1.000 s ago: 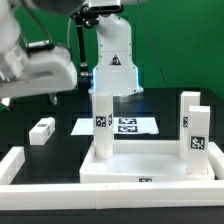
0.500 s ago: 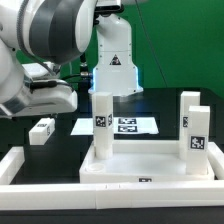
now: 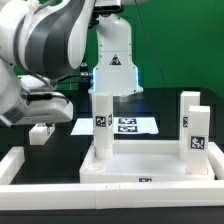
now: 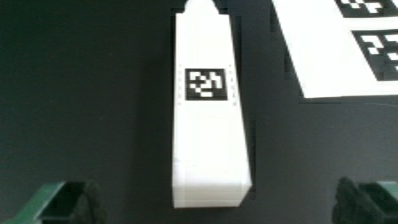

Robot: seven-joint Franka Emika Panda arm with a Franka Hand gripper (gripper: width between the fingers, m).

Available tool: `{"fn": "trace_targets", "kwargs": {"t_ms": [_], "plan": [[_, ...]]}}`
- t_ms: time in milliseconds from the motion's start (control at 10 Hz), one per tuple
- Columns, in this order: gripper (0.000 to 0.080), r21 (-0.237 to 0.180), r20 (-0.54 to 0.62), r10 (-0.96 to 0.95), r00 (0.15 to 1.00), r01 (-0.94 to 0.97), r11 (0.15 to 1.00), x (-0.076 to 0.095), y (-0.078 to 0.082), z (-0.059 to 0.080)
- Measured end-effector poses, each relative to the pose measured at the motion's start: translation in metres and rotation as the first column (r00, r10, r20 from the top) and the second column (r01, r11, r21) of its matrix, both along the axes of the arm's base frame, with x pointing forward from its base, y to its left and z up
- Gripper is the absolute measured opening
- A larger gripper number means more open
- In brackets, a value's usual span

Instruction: Assemble desk

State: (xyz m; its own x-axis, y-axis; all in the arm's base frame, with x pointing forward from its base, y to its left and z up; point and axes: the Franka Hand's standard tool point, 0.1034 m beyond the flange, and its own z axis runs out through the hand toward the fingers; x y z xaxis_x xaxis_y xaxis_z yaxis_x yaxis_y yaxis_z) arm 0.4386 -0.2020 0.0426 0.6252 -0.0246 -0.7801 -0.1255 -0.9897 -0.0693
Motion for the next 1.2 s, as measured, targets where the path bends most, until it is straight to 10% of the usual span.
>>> {"fn": "trace_targets", "kwargs": {"t_ms": [800, 1100, 1200], "plan": [[0.0649, -0.040, -0.121, -0.074, 0.990, 0.070, 0.997, -0.045, 0.001, -0.032], [0.0481, -0.040, -0.121, -0.074, 0.990, 0.070, 0.997, -0.045, 0.001, -0.032], [0.0298, -0.040, -0.121, -0.075, 0.990, 0.070, 0.997, -0.045, 0.001, -0.032]]}}
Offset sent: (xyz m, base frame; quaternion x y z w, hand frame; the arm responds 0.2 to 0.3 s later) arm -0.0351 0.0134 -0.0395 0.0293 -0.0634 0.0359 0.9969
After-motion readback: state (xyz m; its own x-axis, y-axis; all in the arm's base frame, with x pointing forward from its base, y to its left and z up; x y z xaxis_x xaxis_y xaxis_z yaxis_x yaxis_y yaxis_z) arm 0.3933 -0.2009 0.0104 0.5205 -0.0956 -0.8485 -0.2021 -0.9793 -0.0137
